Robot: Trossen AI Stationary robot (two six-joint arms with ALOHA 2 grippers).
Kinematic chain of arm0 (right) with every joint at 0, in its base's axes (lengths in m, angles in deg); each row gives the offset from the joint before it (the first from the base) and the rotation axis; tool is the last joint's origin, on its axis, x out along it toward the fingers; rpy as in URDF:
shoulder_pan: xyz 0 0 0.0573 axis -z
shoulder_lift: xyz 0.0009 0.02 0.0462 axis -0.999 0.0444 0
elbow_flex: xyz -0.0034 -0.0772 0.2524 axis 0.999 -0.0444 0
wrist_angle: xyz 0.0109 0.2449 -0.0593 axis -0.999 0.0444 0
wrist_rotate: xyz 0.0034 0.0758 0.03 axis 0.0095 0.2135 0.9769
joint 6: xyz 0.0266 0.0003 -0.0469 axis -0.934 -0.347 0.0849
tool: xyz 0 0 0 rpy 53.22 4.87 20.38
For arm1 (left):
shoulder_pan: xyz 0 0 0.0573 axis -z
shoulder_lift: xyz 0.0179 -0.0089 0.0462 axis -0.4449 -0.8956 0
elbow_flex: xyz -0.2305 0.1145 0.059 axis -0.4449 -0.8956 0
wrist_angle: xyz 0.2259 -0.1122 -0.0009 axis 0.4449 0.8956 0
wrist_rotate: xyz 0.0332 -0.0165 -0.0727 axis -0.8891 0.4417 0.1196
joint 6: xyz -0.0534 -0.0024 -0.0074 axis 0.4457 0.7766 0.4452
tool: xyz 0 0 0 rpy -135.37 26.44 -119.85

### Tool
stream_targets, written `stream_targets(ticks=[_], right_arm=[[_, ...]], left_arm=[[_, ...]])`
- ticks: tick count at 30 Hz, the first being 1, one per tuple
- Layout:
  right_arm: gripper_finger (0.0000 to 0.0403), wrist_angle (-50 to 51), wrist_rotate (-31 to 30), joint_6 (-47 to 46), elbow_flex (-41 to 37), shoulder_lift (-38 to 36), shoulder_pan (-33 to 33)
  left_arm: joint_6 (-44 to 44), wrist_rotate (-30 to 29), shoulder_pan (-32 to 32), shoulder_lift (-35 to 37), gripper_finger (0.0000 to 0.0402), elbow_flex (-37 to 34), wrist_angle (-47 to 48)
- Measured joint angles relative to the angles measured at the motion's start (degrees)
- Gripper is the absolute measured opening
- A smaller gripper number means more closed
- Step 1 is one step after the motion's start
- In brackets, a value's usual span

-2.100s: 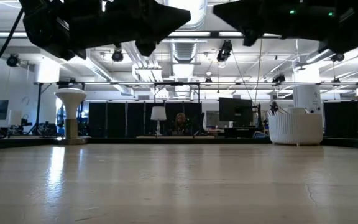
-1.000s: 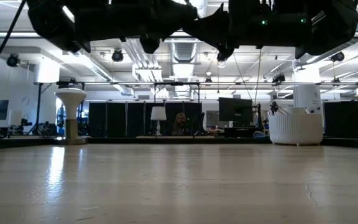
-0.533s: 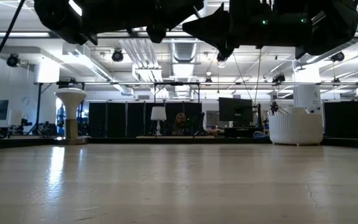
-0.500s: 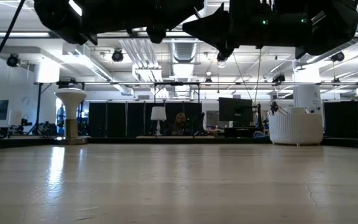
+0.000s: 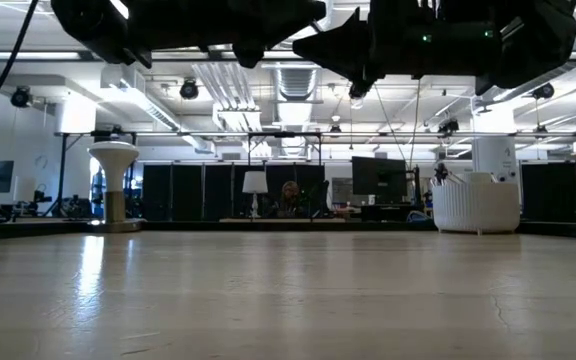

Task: Put items in baskets/containers
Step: Put the black eyeshadow brush into the white organizer

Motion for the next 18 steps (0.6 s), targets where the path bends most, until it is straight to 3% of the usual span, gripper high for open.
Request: stream_targets(ticks=[5,9,13,18], right_arm=[[0.0012,0.5,-0.3,-2.1,0.2,0.0,0.0],[0.0040,6.1,-1.2,-3.2,0.7,-1.2,0.1],[0.0083,17.0,-5.1,-3.3,2.8,-4.2,0.0],[0.0129,38.8,-8.4,-5.3,8.6,-8.6,0.0]], left_arm=[[-0.3,0.0,0.0,1.7,0.0011,0.0,3.4],[-0.9,-0.1,0.0,3.6,0.0011,0.0,5.6],[-1.4,-2.0,0.0,5.2,0.0011,0.0,9.7],[-2.5,-4.8,-0.2,7.1,0.0011,0.7,15.9]])
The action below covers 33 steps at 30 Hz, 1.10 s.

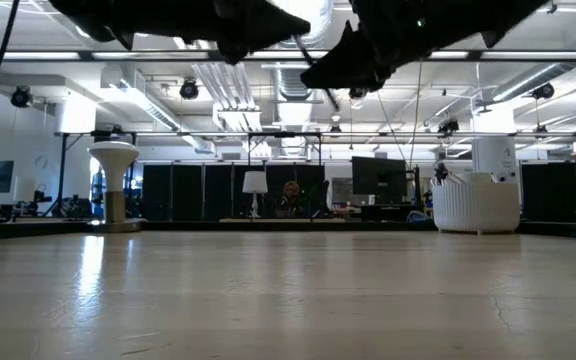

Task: Put items in baskets/containers
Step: Put the black eyeshadow brush into the white organizer

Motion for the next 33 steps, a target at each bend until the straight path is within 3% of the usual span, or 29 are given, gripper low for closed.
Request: stream_targets(ticks=[5,12,19,28,33], right_arm=[[0.0155,12.2,-0.1,-1.2,5.7,-0.7,0.0],[0.0156,16.0,0.1,-0.9,10.2,1.2,0.0],[0.0114,16.3,0.1,-0.7,11.3,1.0,0.0],[0.0027,16.3,0.3,0.8,10.8,1.0,0.0],[0.0019,14.4,0.3,1.2,9.8,1.0,0.0]], left_arm=[[-0.2,-1.9,-0.1,0.1,0.0011,-0.1,3.7],[-0.3,-2.1,-0.4,0.1,0.0011,-0.1,4.4],[-0.2,-3.2,-0.4,0.1,0.0011,-0.1,5.6],[1.1,-3.1,-1.0,0.1,0.0011,-0.1,5.6],[2.0,-2.9,-1.3,0.1,0.0020,-0.1,5.6]])
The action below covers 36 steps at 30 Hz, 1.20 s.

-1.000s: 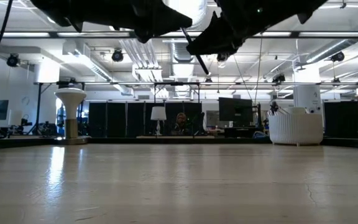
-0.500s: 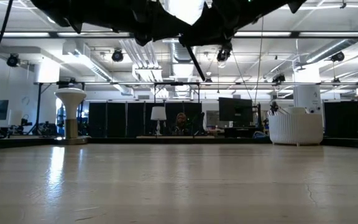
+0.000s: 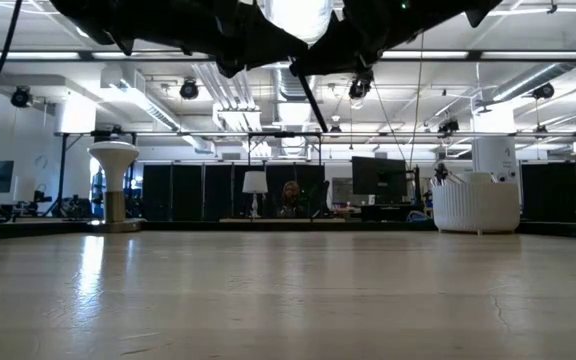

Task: Put items in baskets/containers
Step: Put the black eyeshadow brush into the white organizer

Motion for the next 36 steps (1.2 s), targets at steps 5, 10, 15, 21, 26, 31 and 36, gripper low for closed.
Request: stream_targets(ticks=[5,10,15,21,26,31,36], right_arm=[[0.0019,-2.9,-0.2,1.0,-1.2,0.0,0.0],[0.0019,-5.4,-0.1,1.3,-4.7,-0.3,0.0],[0.0018,-10.8,-2.7,1.2,-12.0,-5.2,0.2],[0.0018,-11.5,-16.0,-0.1,-21.8,-18.4,0.3],[0.0017,-11.3,-30.2,0.0,-28.7,-29.7,3.1],[0.0017,-18.6,-16.1,-1.4,-31.8,-32.7,15.6],[0.0017,-21.7,-8.8,-2.6,-31.0,-28.1,26.6]], left_arm=[[1.1,-0.3,0.0,0.0,0.0026,-0.1,-1.0],[1.3,0.0,0.0,2.9,0.0038,-0.3,-2.4],[1.3,0.3,0.0,6.4,0.0051,-3.8,-2.0],[0.9,0.4,-0.2,9.7,0.0054,-11.3,-5.9],[0.6,0.5,-1.0,10.7,0.0055,-17.3,-13.6],[1.0,0.8,-3.2,10.6,0.0055,-20.6,-17.8],[2.0,1.7,-4.3,10.6,0.0055,-21.2,-17.5]])
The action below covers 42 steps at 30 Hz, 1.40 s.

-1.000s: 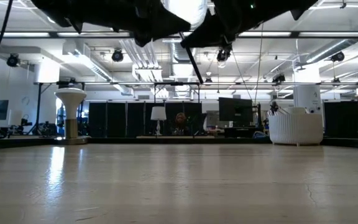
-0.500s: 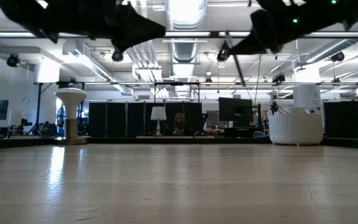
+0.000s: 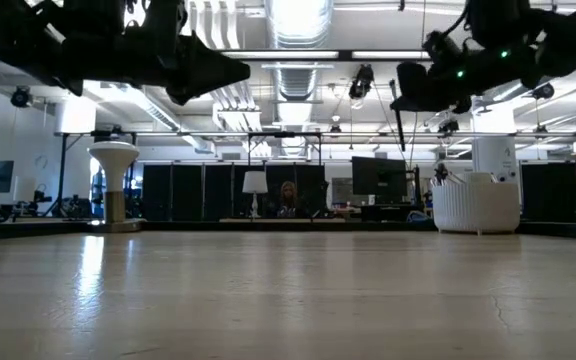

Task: Put items in baskets/containers
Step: Put the black eyeshadow brush into the white organizer

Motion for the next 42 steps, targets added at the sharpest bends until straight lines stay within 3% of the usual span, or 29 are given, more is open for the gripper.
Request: stream_targets(ticks=[3,6,9,16,24,36,42], right_arm=[[0.0017,-0.9,-2.9,0.4,0.4,1.6,3.5],[0.0017,-1.1,-11.3,2.3,0.0,0.8,5.2],[0.0017,-1.1,-19.8,5.8,-1.5,-2.3,5.5],[0.0017,-1.1,-30.2,7.7,-7.5,-9.7,8.2],[0.0017,-1.1,-30.3,3.5,-15.0,-14.3,14.9],[0.0017,-5.1,-29.6,-0.6,-21.5,-14.6,19.8],[0.0017,-5.5,-25.4,-2.8,-22.0,-14.3,21.6]], left_arm=[[-0.1,0.0,-0.1,0.0,0.0055,0.0,0.0],[-0.1,0.0,-0.1,0.0,0.0055,0.0,0.1],[-0.6,0.0,-0.1,-0.1,0.0055,-0.1,1.0],[-0.6,0.0,-0.1,-0.1,0.0055,-0.1,1.2],[-0.6,0.0,-0.1,-0.1,0.0055,-0.1,1.6],[-0.6,0.0,-0.1,-0.1,0.0055,-0.1,1.7],[-0.7,0.0,-0.1,-0.1,0.0055,-0.1,1.8]])
